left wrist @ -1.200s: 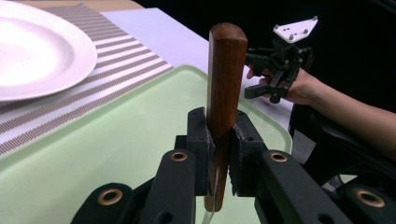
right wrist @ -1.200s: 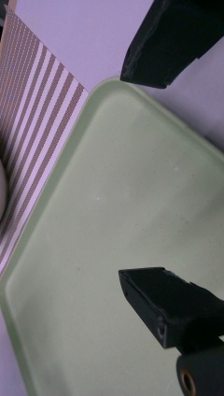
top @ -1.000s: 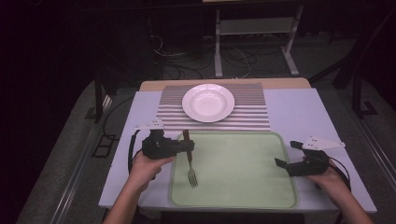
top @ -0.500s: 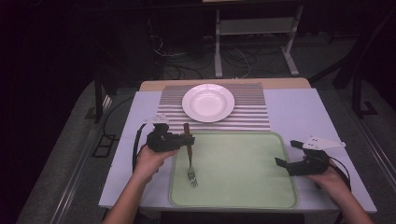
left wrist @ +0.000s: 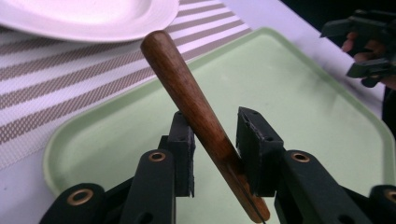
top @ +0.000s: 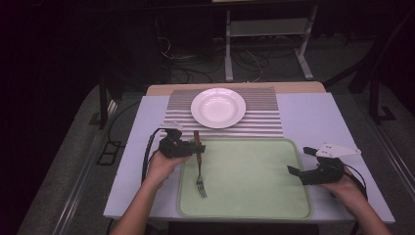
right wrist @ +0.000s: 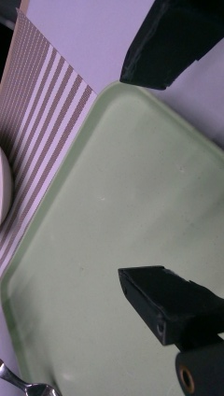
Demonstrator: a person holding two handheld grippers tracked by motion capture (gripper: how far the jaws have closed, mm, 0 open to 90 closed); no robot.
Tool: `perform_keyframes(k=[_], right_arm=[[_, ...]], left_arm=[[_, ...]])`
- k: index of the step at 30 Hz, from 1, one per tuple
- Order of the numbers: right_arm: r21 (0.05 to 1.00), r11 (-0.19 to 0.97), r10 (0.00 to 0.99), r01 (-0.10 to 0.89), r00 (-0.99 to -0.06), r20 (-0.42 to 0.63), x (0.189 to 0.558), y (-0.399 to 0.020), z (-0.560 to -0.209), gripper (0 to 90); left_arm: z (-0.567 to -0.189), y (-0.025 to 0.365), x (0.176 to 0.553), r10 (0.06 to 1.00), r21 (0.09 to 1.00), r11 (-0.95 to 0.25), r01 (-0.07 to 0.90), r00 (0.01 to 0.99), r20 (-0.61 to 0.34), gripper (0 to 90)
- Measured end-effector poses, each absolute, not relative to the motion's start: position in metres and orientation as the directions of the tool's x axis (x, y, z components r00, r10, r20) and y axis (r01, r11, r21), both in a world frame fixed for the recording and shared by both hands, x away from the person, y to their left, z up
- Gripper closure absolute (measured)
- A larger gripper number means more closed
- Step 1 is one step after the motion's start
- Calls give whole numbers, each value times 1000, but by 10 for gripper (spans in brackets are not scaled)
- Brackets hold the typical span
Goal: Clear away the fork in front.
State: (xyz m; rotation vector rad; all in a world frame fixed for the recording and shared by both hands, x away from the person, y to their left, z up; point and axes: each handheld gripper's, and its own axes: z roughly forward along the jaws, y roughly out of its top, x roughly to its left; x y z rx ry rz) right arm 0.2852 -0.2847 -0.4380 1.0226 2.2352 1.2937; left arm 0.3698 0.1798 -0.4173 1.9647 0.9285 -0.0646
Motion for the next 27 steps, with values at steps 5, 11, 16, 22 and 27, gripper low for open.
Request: perform_keyframes(k=[5, 11, 16, 22, 27], right_arm=[[855, 324, 736, 404, -676, 41, 285, -284, -438, 64], [857, 321, 737, 403, -674, 41, 286, -285, -438, 64], [859, 317, 739, 403, -673, 43, 285, -287, -439, 64], [862, 308, 742, 403, -668, 47, 282, -291, -438, 64], [864, 308, 741, 397, -670, 44, 282, -290, -437, 64]], left_arm=[[-430, 181, 375, 618, 685, -292, 667, 678, -397, 616], [-441, 183, 377, 651, 646, -310, 698, 651, -391, 603], [-442, 183, 379, 676, 644, -318, 696, 643, -360, 566], [-435, 186, 376, 682, 678, -308, 667, 652, -331, 495], [-427, 189, 370, 674, 714, -307, 629, 674, -304, 414]])
